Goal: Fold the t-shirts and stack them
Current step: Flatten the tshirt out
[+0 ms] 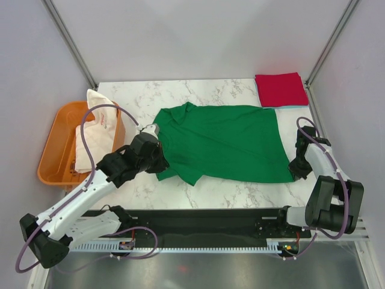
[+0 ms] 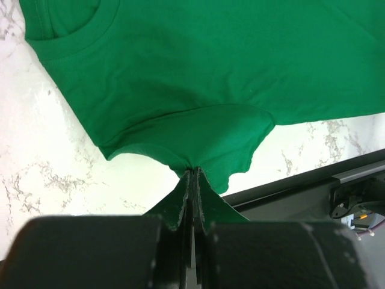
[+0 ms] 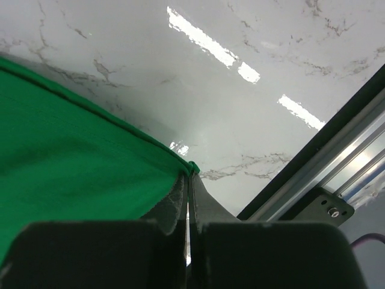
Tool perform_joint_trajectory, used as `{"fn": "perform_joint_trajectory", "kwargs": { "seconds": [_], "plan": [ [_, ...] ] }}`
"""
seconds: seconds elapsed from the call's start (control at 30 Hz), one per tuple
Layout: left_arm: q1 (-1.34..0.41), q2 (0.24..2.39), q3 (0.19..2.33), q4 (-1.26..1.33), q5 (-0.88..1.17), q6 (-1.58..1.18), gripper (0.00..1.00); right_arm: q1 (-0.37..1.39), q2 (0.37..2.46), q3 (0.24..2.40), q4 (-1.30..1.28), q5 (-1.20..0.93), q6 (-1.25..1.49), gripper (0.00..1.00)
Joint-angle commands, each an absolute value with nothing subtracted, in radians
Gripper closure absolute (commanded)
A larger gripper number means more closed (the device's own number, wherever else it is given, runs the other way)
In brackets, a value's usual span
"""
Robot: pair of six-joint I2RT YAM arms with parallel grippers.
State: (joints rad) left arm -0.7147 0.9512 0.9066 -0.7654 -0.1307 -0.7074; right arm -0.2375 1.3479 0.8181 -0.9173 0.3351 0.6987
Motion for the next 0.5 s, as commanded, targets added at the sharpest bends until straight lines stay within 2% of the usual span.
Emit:
{"fn": "perform_joint_trajectory", "kwargs": {
  "seconds": [0.0,0.47],
  "plan": [
    [-0.712,0.95,0.988,-0.814,-0.152,-0.649,0.98,-0.235,1.312,0.847,-0.977,0.316,0.686,1.0],
    [-0.712,0.876,1.106,-1.107,-0.311,-0.703,0.98,-0.15,1.232,0.831,-0.999,0.336,0.706,1.0]
  ]
}}
